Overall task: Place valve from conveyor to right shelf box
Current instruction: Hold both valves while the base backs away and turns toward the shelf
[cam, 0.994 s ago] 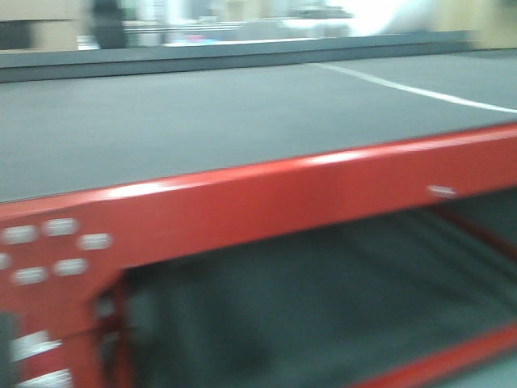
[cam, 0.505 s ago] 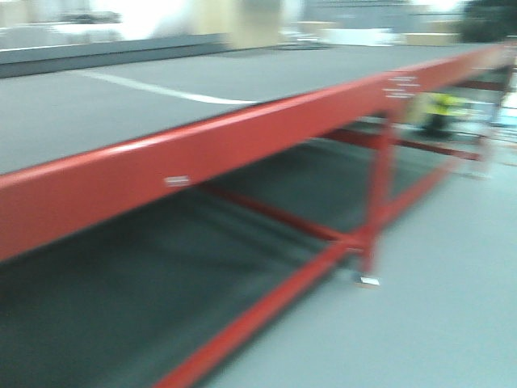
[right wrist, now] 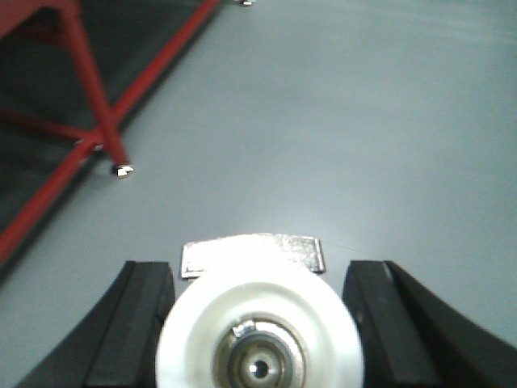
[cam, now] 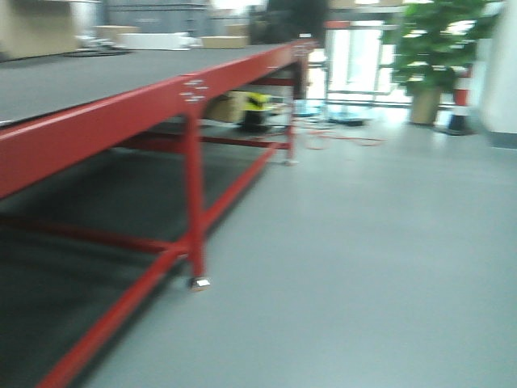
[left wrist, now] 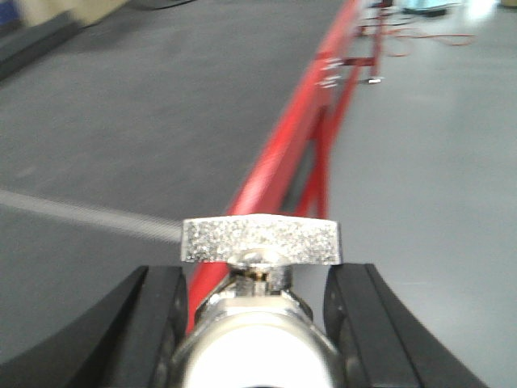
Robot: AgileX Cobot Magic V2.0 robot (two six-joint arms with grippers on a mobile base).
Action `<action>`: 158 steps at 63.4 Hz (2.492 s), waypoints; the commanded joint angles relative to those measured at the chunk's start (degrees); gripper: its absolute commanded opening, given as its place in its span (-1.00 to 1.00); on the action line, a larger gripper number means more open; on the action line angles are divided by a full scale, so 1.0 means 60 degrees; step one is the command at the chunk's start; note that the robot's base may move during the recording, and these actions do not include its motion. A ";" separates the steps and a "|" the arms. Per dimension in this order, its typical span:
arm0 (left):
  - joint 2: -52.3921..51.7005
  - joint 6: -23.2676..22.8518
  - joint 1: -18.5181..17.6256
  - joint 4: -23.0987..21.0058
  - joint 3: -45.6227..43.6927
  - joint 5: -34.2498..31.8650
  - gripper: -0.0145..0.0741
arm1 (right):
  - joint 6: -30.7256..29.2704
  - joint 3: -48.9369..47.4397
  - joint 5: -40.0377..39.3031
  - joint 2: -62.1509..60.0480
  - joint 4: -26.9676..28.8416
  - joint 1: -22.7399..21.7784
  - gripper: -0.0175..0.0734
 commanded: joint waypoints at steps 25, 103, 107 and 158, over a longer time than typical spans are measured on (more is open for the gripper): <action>-0.0092 -0.0027 -0.0023 -0.0081 -0.0071 -0.0403 -0.92 | -0.0030 -0.0093 -0.0656 -0.0109 -0.0066 0.0014 -0.98; -0.0092 -0.0027 -0.0023 -0.0081 -0.0071 -0.0403 -0.92 | -0.0030 -0.0093 -0.0714 -0.0109 -0.0066 0.0014 -0.98; -0.0092 -0.0027 -0.0023 -0.0081 -0.0071 -0.0403 -0.92 | -0.0030 -0.0093 -0.0714 -0.0109 -0.0066 0.0014 -0.98; -0.0092 -0.0027 -0.0023 -0.0081 -0.0071 -0.0403 -0.92 | -0.0030 -0.0093 -0.0714 -0.0109 -0.0066 0.0014 -0.98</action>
